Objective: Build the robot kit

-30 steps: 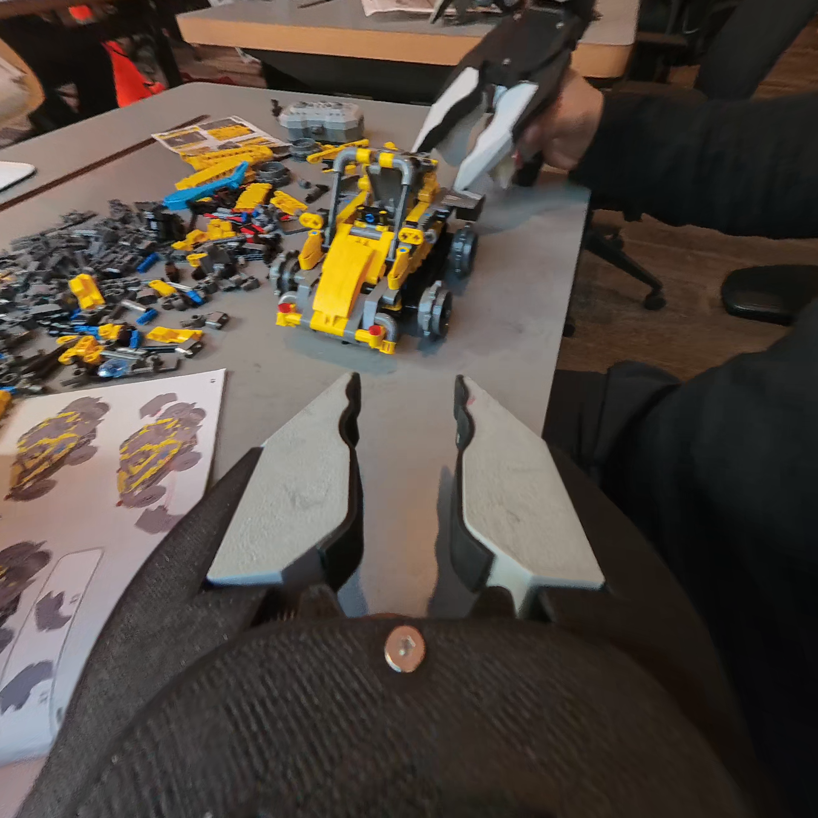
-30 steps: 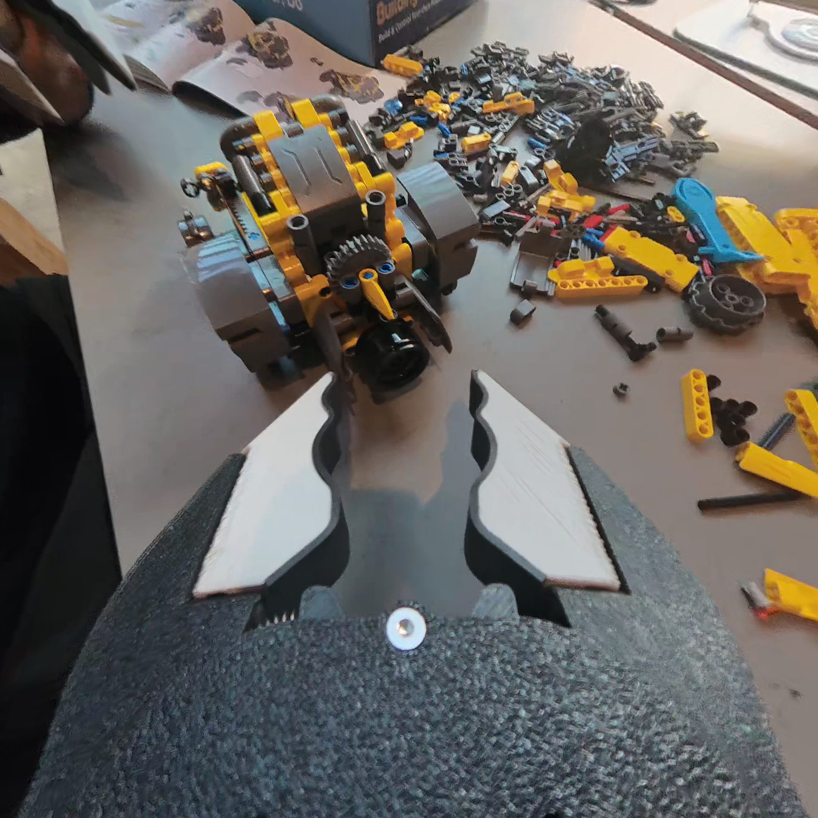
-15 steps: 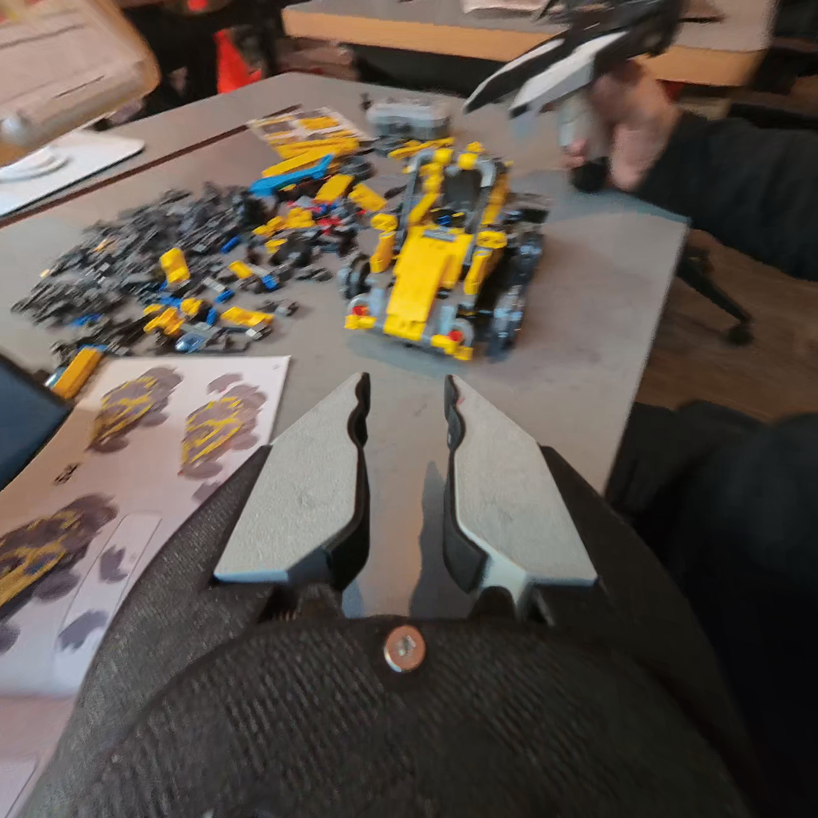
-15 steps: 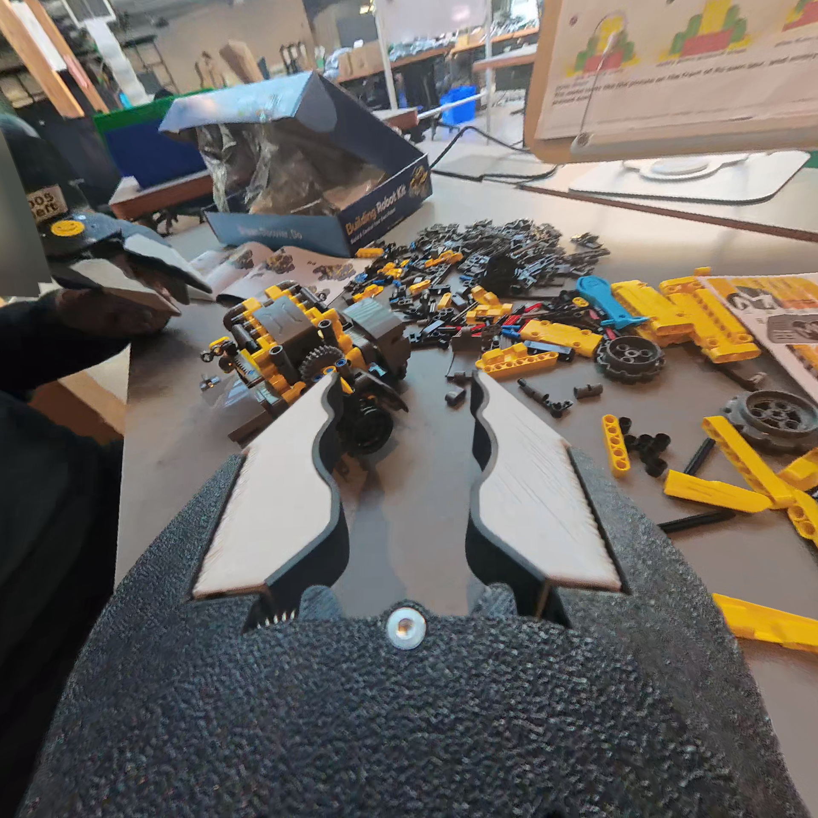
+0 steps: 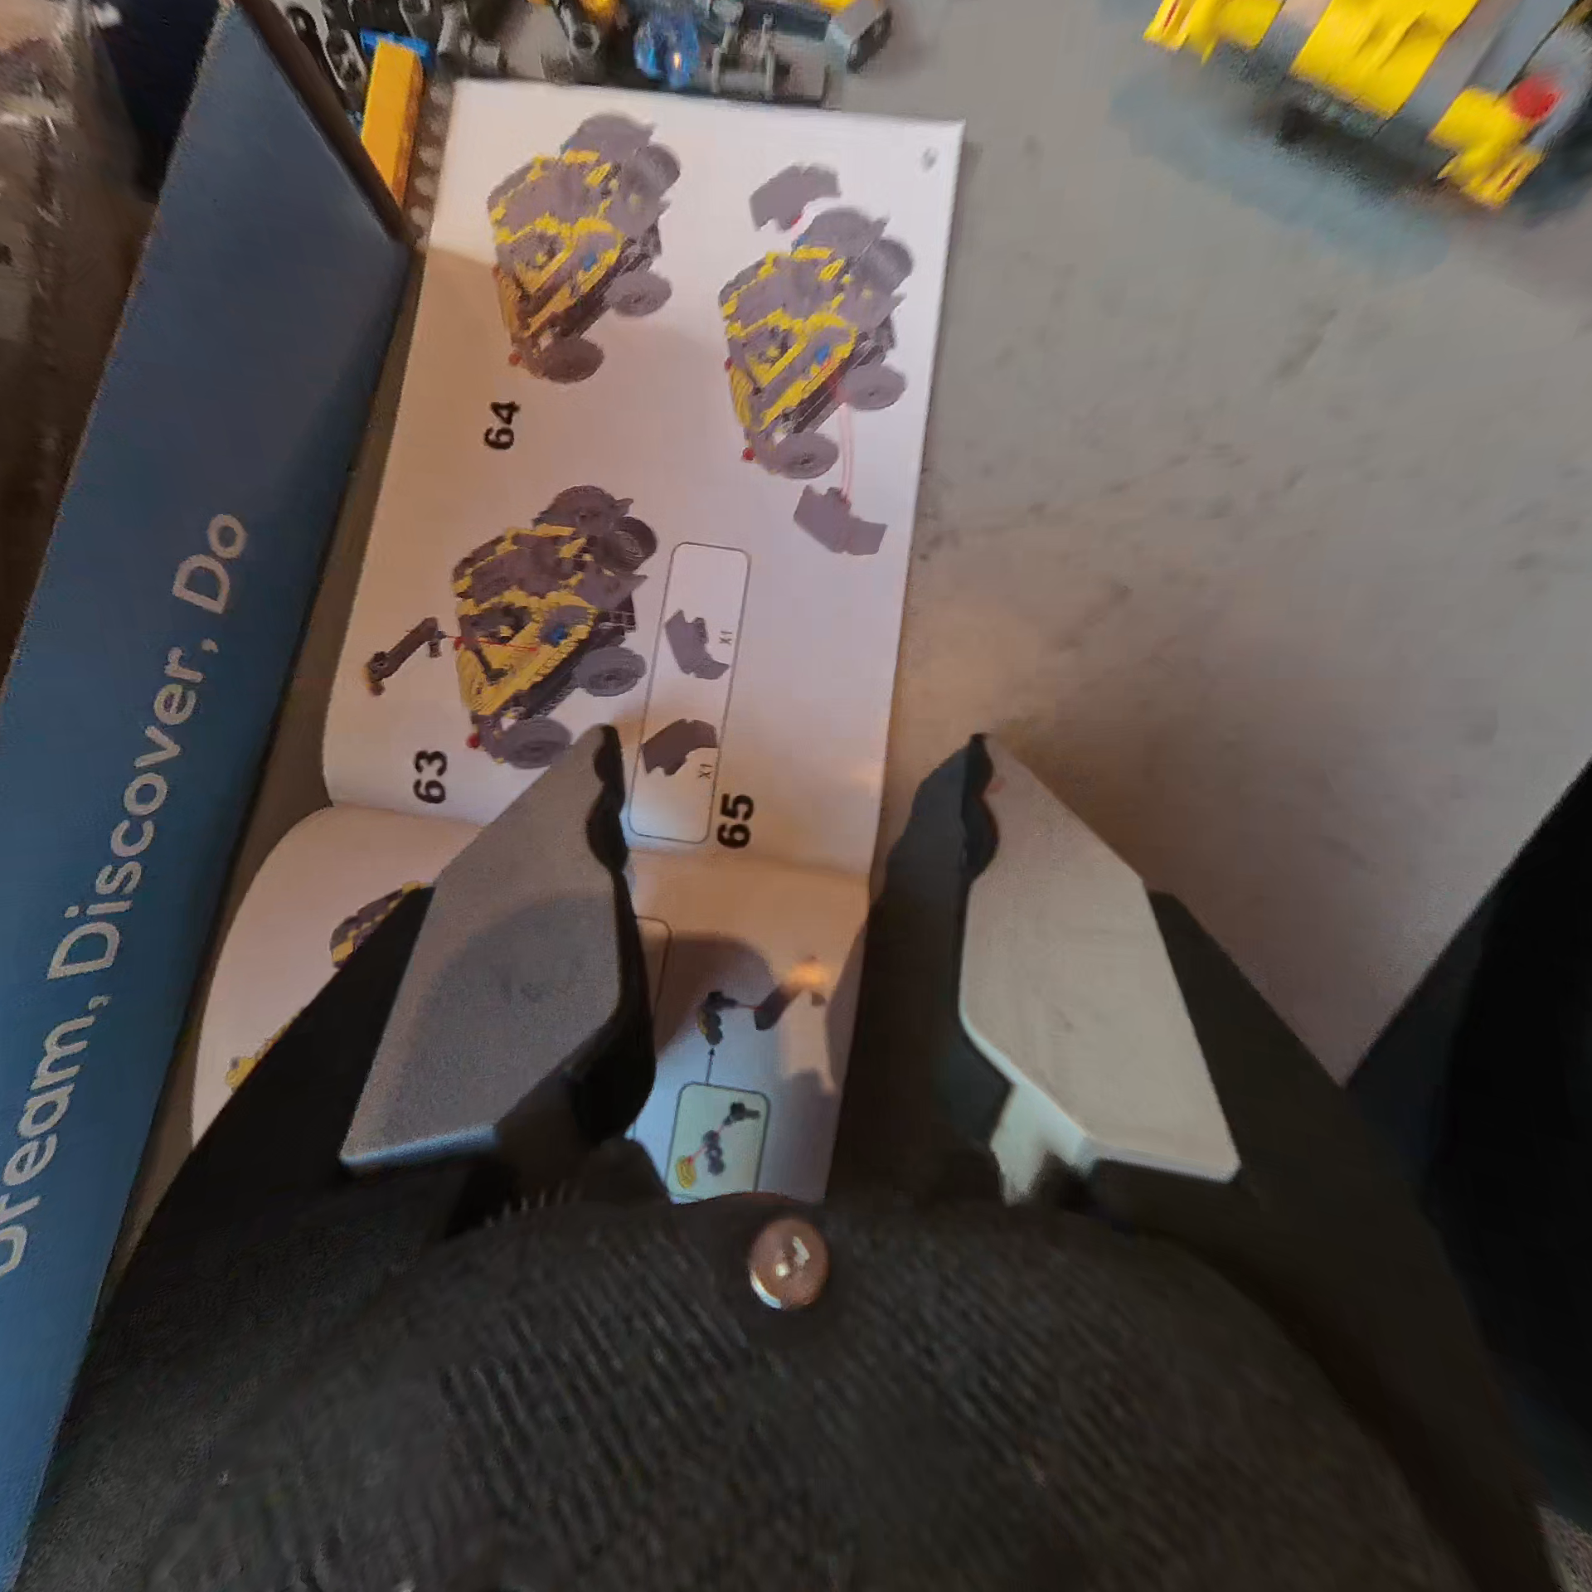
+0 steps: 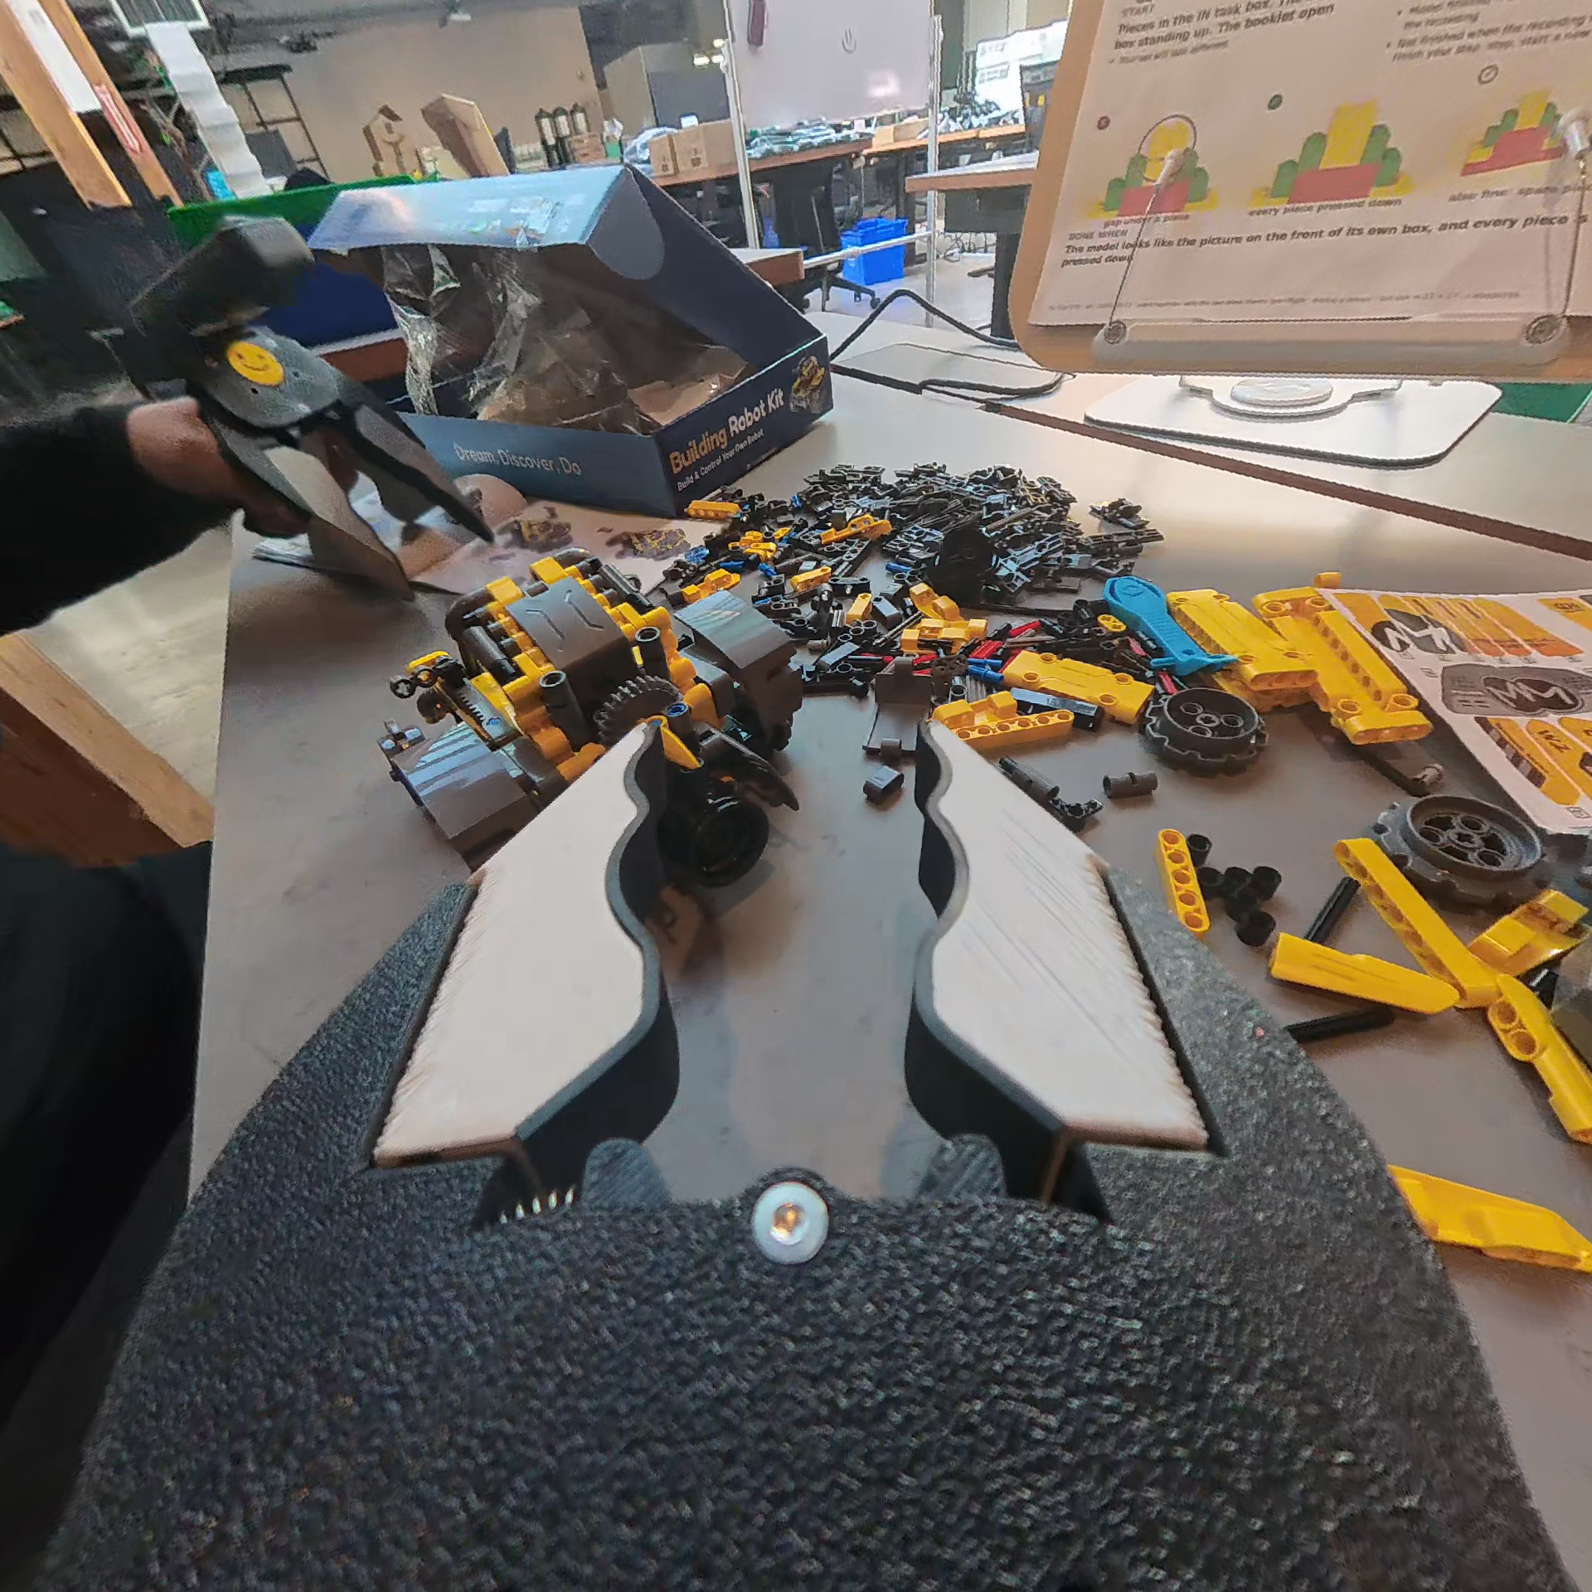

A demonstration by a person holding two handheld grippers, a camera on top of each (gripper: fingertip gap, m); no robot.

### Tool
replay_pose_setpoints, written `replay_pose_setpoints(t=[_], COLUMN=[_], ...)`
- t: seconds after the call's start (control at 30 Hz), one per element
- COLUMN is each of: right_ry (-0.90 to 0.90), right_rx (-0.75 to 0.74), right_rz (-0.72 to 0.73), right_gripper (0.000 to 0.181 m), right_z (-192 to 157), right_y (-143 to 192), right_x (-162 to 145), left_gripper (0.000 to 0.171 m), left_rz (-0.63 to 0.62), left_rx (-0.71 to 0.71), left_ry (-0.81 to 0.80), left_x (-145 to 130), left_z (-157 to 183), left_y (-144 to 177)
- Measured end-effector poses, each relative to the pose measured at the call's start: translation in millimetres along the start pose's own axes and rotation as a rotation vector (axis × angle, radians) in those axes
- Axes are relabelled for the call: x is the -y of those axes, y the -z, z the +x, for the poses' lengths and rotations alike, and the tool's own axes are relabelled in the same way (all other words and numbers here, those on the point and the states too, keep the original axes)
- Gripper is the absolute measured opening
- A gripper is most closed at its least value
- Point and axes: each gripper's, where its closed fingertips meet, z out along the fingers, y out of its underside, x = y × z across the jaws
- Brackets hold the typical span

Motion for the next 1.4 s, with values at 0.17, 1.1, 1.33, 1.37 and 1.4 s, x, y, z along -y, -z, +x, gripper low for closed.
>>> replay_pose_setpoints(t=[0.17, 1.1, 1.33, 1.37, 1.4], right_ry=[0.006, 0.326, 0.485, 0.485, 0.481], right_rx=[-0.025, 0.286, 0.338, 0.348, 0.359], right_rz=[0.008, -0.606, -0.798, -0.814, -0.825], right_gripper=[0.054, 0.037, 0.025, 0.022, 0.021], right_z=[-3, -238, -237, -237, -237], right_y=[3, -161, -176, -175, -175], right_x=[0, -63, -83, -84, -84], left_gripper=[0.050, 0.082, 0.079, 0.079, 0.078], left_rz=[0.042, 0.252, 0.255, 0.259, 0.261], left_rx=[-0.024, -0.103, -0.094, -0.098, -0.100], left_ry=[-0.014, -0.237, -0.230, -0.227, -0.226], left_x=[-3, -3, -21, -22, -23], left_z=[7, 107, 106, 106, 106], left_y=[0, 36, 41, 42, 42])
